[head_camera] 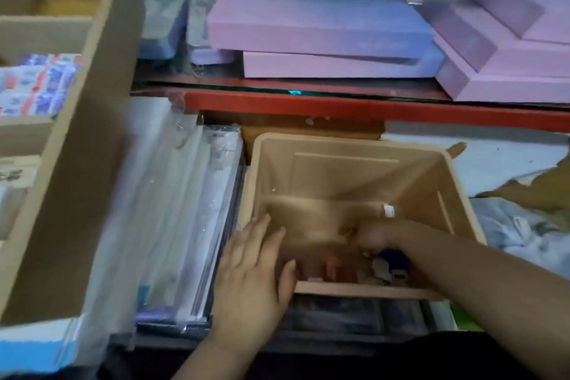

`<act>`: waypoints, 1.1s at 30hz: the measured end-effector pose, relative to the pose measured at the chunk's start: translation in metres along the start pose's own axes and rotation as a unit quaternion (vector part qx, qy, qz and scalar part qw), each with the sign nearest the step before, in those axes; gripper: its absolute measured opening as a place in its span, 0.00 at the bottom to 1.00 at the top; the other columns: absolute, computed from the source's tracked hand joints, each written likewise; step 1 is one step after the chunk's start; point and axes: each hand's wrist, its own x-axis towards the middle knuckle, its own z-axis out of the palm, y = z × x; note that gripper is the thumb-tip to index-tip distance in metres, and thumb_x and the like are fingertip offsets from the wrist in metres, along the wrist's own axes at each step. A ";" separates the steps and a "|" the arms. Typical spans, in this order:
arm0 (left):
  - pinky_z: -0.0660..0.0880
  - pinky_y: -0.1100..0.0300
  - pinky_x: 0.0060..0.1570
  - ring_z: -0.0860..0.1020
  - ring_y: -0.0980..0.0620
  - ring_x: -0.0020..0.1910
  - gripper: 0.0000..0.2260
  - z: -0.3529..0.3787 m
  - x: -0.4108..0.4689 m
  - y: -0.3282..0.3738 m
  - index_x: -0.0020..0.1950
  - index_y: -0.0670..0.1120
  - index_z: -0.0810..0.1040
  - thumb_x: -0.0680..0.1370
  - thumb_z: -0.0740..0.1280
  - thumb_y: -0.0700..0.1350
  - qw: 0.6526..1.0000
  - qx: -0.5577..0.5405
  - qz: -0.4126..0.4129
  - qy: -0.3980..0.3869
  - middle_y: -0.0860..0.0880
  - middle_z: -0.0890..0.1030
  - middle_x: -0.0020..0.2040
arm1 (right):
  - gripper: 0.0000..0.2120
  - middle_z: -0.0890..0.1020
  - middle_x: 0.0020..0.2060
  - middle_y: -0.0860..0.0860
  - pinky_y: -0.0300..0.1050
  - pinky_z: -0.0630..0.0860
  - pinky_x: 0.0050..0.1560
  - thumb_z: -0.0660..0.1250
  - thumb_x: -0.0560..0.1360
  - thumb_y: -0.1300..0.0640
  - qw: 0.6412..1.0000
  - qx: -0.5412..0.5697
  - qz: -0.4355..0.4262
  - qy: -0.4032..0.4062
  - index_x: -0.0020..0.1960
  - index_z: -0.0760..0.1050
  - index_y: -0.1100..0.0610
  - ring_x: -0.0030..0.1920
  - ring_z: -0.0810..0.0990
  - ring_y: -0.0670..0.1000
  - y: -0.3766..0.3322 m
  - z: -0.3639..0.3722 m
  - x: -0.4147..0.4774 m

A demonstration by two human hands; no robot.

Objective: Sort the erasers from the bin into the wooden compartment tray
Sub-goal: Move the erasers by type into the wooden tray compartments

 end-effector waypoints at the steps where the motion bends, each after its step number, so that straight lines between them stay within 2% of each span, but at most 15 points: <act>1: 0.64 0.50 0.59 0.69 0.46 0.59 0.19 0.002 0.000 0.000 0.55 0.41 0.79 0.72 0.58 0.50 1.000 0.005 0.006 0.003 0.40 0.79 0.57 | 0.18 0.74 0.46 0.49 0.34 0.68 0.34 0.59 0.77 0.58 1.000 -0.013 -0.004 -0.003 0.67 0.66 0.57 0.37 0.71 0.45 0.001 0.002 0.006; 4: 0.65 0.50 0.58 0.69 0.46 0.60 0.18 0.007 0.000 -0.003 0.54 0.41 0.78 0.71 0.58 0.49 0.999 0.022 0.025 0.017 0.39 0.79 0.56 | 0.16 0.75 0.47 0.48 0.35 0.71 0.45 0.57 0.78 0.55 0.998 -0.033 -0.026 -0.054 0.64 0.68 0.59 0.47 0.74 0.48 0.000 0.014 0.024; 7: 0.66 0.49 0.58 0.69 0.46 0.60 0.17 0.010 0.000 -0.004 0.55 0.42 0.77 0.75 0.56 0.50 0.999 0.027 0.029 0.031 0.40 0.80 0.55 | 0.16 0.77 0.51 0.56 0.44 0.75 0.50 0.59 0.78 0.54 0.994 -0.012 -0.042 -0.098 0.62 0.71 0.61 0.48 0.77 0.53 -0.002 0.017 0.037; 8: 0.66 0.49 0.58 0.69 0.46 0.60 0.16 0.011 -0.001 -0.005 0.56 0.44 0.75 0.78 0.53 0.51 0.999 0.025 0.033 0.035 0.40 0.80 0.55 | 0.15 0.78 0.50 0.57 0.45 0.75 0.48 0.59 0.77 0.54 0.993 0.004 -0.048 -0.106 0.59 0.73 0.61 0.46 0.78 0.53 -0.004 0.016 0.040; 10: 0.67 0.49 0.59 0.69 0.46 0.61 0.17 0.011 -0.001 -0.005 0.57 0.45 0.71 0.79 0.49 0.53 0.999 0.016 0.034 0.038 0.41 0.80 0.55 | 0.08 0.76 0.44 0.52 0.38 0.72 0.43 0.58 0.78 0.57 0.991 0.034 -0.059 -0.114 0.51 0.73 0.60 0.41 0.75 0.48 -0.009 0.017 0.046; 11: 0.67 0.49 0.59 0.69 0.45 0.61 0.16 0.012 -0.002 -0.006 0.57 0.45 0.71 0.79 0.49 0.52 0.998 0.015 0.036 0.040 0.41 0.80 0.55 | 0.07 0.75 0.44 0.52 0.38 0.72 0.44 0.58 0.78 0.57 0.990 0.051 -0.068 -0.113 0.51 0.73 0.58 0.42 0.75 0.47 -0.012 0.018 0.049; 12: 0.67 0.49 0.59 0.69 0.45 0.62 0.16 0.012 -0.002 -0.006 0.57 0.45 0.71 0.79 0.50 0.52 0.998 0.018 0.039 0.043 0.41 0.80 0.55 | 0.09 0.75 0.48 0.52 0.39 0.72 0.47 0.59 0.78 0.57 0.990 0.056 -0.086 -0.101 0.56 0.72 0.58 0.47 0.75 0.49 -0.017 0.021 0.051; 14: 0.67 0.49 0.59 0.70 0.45 0.62 0.15 0.013 -0.003 -0.006 0.58 0.45 0.71 0.79 0.51 0.51 0.998 0.022 0.041 0.050 0.41 0.80 0.55 | 0.21 0.72 0.60 0.54 0.41 0.70 0.55 0.61 0.77 0.56 0.989 0.057 -0.105 -0.085 0.68 0.64 0.58 0.60 0.72 0.52 -0.024 0.028 0.057; 17: 0.68 0.49 0.59 0.70 0.46 0.62 0.15 0.013 -0.003 -0.005 0.58 0.45 0.71 0.79 0.51 0.50 0.997 0.023 0.035 0.059 0.42 0.80 0.55 | 0.29 0.64 0.70 0.55 0.40 0.67 0.62 0.63 0.75 0.56 0.987 0.065 -0.127 -0.080 0.73 0.56 0.58 0.68 0.66 0.53 -0.032 0.036 0.064; 21: 0.67 0.49 0.60 0.70 0.46 0.62 0.15 0.012 -0.003 -0.004 0.59 0.45 0.71 0.78 0.52 0.50 0.998 0.020 0.032 0.055 0.42 0.80 0.55 | 0.30 0.65 0.70 0.54 0.38 0.64 0.63 0.64 0.75 0.56 0.983 0.051 -0.158 -0.078 0.73 0.56 0.58 0.68 0.66 0.53 -0.041 0.042 0.068; 24: 0.67 0.50 0.60 0.69 0.46 0.62 0.14 0.012 -0.002 -0.005 0.59 0.45 0.70 0.78 0.53 0.49 0.998 0.022 0.033 0.048 0.42 0.80 0.55 | 0.28 0.71 0.64 0.53 0.48 0.68 0.67 0.67 0.73 0.56 0.979 0.052 -0.178 -0.090 0.70 0.62 0.58 0.63 0.71 0.52 -0.045 0.049 0.071; 27: 0.66 0.51 0.60 0.69 0.47 0.63 0.15 0.011 -0.003 -0.005 0.59 0.45 0.70 0.78 0.51 0.51 0.998 0.020 0.033 0.039 0.42 0.80 0.56 | 0.25 0.73 0.59 0.52 0.49 0.71 0.63 0.67 0.73 0.55 0.976 0.035 -0.193 -0.091 0.67 0.66 0.57 0.59 0.72 0.51 -0.049 0.048 0.072; 29: 0.66 0.51 0.61 0.69 0.46 0.63 0.16 0.010 -0.003 -0.006 0.59 0.45 0.70 0.79 0.50 0.51 0.999 0.017 0.031 0.035 0.42 0.80 0.56 | 0.21 0.73 0.54 0.53 0.43 0.73 0.53 0.66 0.74 0.57 0.976 0.031 -0.190 -0.106 0.66 0.68 0.58 0.51 0.74 0.50 -0.053 0.043 0.070; 31: 0.66 0.51 0.61 0.69 0.46 0.63 0.17 0.010 -0.002 -0.005 0.59 0.45 0.70 0.79 0.50 0.52 0.999 0.016 0.032 0.033 0.42 0.80 0.56 | 0.18 0.74 0.50 0.58 0.43 0.73 0.43 0.64 0.75 0.61 0.974 0.042 -0.185 -0.125 0.64 0.69 0.64 0.45 0.73 0.52 -0.058 0.041 0.070; 33: 0.66 0.51 0.60 0.69 0.46 0.62 0.17 0.011 -0.002 -0.005 0.59 0.45 0.70 0.79 0.50 0.52 0.999 0.014 0.032 0.032 0.42 0.80 0.55 | 0.19 0.76 0.54 0.62 0.53 0.76 0.50 0.64 0.75 0.61 0.975 0.034 -0.184 -0.117 0.63 0.69 0.65 0.49 0.74 0.55 -0.061 0.040 0.070</act>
